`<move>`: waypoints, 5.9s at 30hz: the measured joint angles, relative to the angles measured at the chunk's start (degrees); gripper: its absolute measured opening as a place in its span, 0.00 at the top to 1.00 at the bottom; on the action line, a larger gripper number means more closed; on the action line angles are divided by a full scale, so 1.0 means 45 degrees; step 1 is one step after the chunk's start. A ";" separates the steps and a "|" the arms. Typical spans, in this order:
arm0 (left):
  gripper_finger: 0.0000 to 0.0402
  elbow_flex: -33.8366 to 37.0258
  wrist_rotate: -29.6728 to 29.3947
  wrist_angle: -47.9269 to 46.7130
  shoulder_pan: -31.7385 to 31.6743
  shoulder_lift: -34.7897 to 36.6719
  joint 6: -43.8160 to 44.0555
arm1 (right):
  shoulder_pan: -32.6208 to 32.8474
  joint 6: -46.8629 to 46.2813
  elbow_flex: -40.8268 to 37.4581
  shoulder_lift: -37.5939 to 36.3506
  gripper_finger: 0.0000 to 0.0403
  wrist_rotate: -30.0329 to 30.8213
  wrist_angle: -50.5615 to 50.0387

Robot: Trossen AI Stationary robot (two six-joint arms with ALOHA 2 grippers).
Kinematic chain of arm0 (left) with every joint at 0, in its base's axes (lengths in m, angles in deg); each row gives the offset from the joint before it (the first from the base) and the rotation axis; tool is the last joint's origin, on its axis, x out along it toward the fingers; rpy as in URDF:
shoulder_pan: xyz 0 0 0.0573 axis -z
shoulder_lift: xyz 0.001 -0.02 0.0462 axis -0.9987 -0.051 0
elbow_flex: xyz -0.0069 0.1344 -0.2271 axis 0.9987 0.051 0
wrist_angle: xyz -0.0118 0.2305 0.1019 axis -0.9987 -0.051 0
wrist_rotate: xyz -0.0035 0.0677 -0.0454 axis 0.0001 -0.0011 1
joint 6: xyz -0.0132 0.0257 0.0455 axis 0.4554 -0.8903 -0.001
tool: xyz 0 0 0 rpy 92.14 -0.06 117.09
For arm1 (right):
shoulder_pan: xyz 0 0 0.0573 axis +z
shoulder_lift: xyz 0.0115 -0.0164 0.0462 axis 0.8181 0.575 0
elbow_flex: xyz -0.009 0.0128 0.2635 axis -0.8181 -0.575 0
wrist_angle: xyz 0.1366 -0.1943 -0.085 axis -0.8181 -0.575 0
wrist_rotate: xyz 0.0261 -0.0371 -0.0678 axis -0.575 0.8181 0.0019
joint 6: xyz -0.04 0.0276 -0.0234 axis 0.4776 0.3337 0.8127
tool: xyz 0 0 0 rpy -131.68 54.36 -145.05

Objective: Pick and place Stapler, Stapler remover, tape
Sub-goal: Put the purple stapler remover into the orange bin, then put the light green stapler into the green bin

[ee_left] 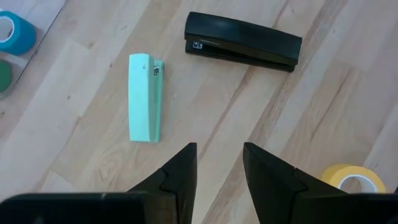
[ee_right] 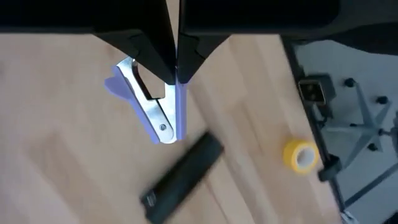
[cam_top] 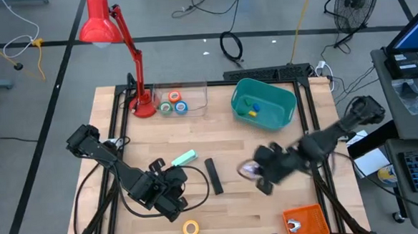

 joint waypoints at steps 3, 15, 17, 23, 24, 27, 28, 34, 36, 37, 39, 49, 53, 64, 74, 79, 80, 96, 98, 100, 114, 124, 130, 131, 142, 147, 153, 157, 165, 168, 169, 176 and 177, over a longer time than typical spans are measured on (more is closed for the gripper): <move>0.67 0.0000 -0.0005 0.0005 0.0002 0.0000 -0.0144 | 0.1672 -0.2528 0.0000 -0.0112 1.00 0.0522 -0.0945; 0.67 0.0000 0.0199 0.0010 -0.0155 0.0000 -0.0762 | 0.6791 -0.9687 -0.0005 0.1070 1.00 -0.2123 -0.1256; 0.67 0.0000 0.0199 0.0007 -0.0155 0.0000 -0.0763 | 0.7547 -1.0944 -0.0005 0.1368 1.00 -0.2133 -0.0878; 0.67 0.0000 0.0180 0.0019 -0.0155 0.0000 -0.0820 | 0.9195 -1.4204 -0.0010 0.2324 1.00 -0.2107 -0.0672; 0.67 0.0000 0.0159 0.0023 -0.0156 0.0000 -0.0866 | 0.9361 -1.4534 -0.0010 0.2471 1.00 -0.2117 -0.0677; 0.67 0.0000 0.0120 0.0025 -0.0199 0.0000 -0.0959 | 0.9602 -1.4883 0.0000 0.2864 1.00 -0.2115 -0.0975; 0.67 0.0000 0.0111 0.0029 -0.0199 0.0000 -0.0967 | 0.9605 -1.4882 0.0005 0.2999 1.00 -0.2113 -0.1071; 0.67 0.0000 0.0106 0.0047 -0.0199 0.0000 -0.0883 | 0.9427 -1.4898 0.0005 0.3537 1.00 -0.2134 -0.1770; 0.67 0.0000 0.0111 0.0044 -0.0186 0.0000 -0.0722 | 0.9415 -1.5015 0.0005 0.3692 1.00 -0.2122 -0.1966; 0.67 0.0000 0.0111 0.0044 -0.0149 0.0000 -0.0625 | 0.9414 -1.5046 0.0005 0.3741 1.00 -0.2175 -0.1995; 0.67 0.0000 0.0111 0.0048 -0.0049 0.0000 -0.0472 | 0.9410 -1.5120 0.0005 0.3792 1.00 -0.2313 -0.2020; 0.67 0.0000 0.0208 0.0014 0.0309 0.0000 -0.0209 | 0.9420 -1.5331 -0.0010 0.3805 1.00 -0.3027 -0.1794; 0.67 0.0000 0.0270 0.0004 0.0348 0.0000 -0.0209 | 0.9415 -1.5439 -0.0010 0.3805 1.00 -0.3093 -0.1779; 0.67 0.0000 0.0290 -0.0005 0.0299 0.0000 -0.0561 | 0.9343 -1.5642 0.0299 0.3796 1.00 -0.3486 -0.1420; 0.67 0.0000 0.0094 0.0012 -0.0058 0.0000 -0.0782 | 0.9270 -1.5696 0.0724 0.3787 1.00 -0.3700 -0.1153; 0.67 0.0000 -0.0009 0.0015 -0.0058 0.0000 -0.0657 | 0.9270 -1.5782 0.0642 0.3798 1.00 -0.3902 -0.1191; 0.67 0.0000 -0.0005 0.0015 -0.0058 0.0000 -0.0614 | 0.9270 -1.5851 0.0580 0.3791 1.00 -0.4038 -0.1135; 0.67 0.0000 -0.0231 0.0044 -0.0139 0.0000 -0.0423 | 0.8668 -1.3995 0.0411 0.3944 1.00 -0.4048 -0.0184; 0.67 0.0000 -0.0134 0.0061 -0.0236 0.0000 -0.0414 | 0.8572 -1.2888 0.0353 0.4052 1.00 -0.4099 -0.0153; 0.67 0.0000 -0.0027 0.0074 -0.0275 0.0005 -0.0335 | 0.8468 -1.1841 0.0371 0.3844 1.00 -0.4134 0.0103; 0.67 0.0000 -0.0184 0.2462 -0.0275 0.0005 0.1518 | 0.9402 -0.7611 0.0408 0.3738 1.00 -0.4709 -0.1237; 0.67 -0.0005 -0.1096 0.5551 -0.0276 0.0005 0.3421 | 1.0419 -0.4798 0.0311 0.3718 1.00 -0.3229 -0.2578; 0.67 -0.0005 -0.1493 0.6925 -0.0253 0.0005 0.4088 | 1.0674 -0.3807 -0.0475 0.3694 1.00 -0.2470 -0.1723; 0.67 -0.0005 -0.1565 0.7186 -0.0253 0.0005 0.4101 | 1.0698 -0.3715 -0.0652 0.3694 1.00 -0.2444 -0.1450; 0.67 -0.0005 -0.1900 0.9128 -0.0246 0.0005 0.4094 | 1.0780 -0.3277 -0.2232 0.3703 1.00 -0.2381 0.1213; 0.67 -0.0005 -0.1904 0.9552 -0.0179 0.0001 0.4085 | 1.0785 -0.3141 -0.3047 0.3699 1.00 -0.2398 0.2356; 0.67 -0.0005 -0.1909 0.9724 -0.0170 0.0003 0.4017 | 1.0790 -0.3239 -0.3249 0.3674 1.00 -0.2385 0.2370; 0.67 -0.0005 -0.1909 0.9724 -0.0165 0.0004 0.4041 | 1.0780 -0.3291 -0.3259 0.3674 1.00 -0.2431 0.2344; 0.67 -0.0005 -0.2116 0.9680 -0.0165 0.0001 0.4017 | 1.0790 -0.3442 -0.3283 0.3682 0.85 -0.2792 0.2407; 0.67 -0.0005 -0.2142 0.9670 -0.0165 0.0002 0.4016 | 1.0790 -0.3437 -0.3283 0.3684 0.80 -0.2789 0.2417; 0.67 -0.0005 -0.2142 0.9663 -0.0165 0.0005 0.4017 | 1.0790 -0.3442 -0.3283 0.3684 0.78 -0.2777 0.2417; 0.67 -0.0005 -0.2245 0.9655 -0.0165 0.0001 0.4006 | 1.0536 -0.3282 -0.3293 0.3157 0.71 -0.3157 0.2464; 0.67 -0.0005 -0.2250 0.9656 -0.0165 0.0000 0.3990 | 1.0481 -0.3210 -0.3293 0.2905 0.71 -0.3158 0.2475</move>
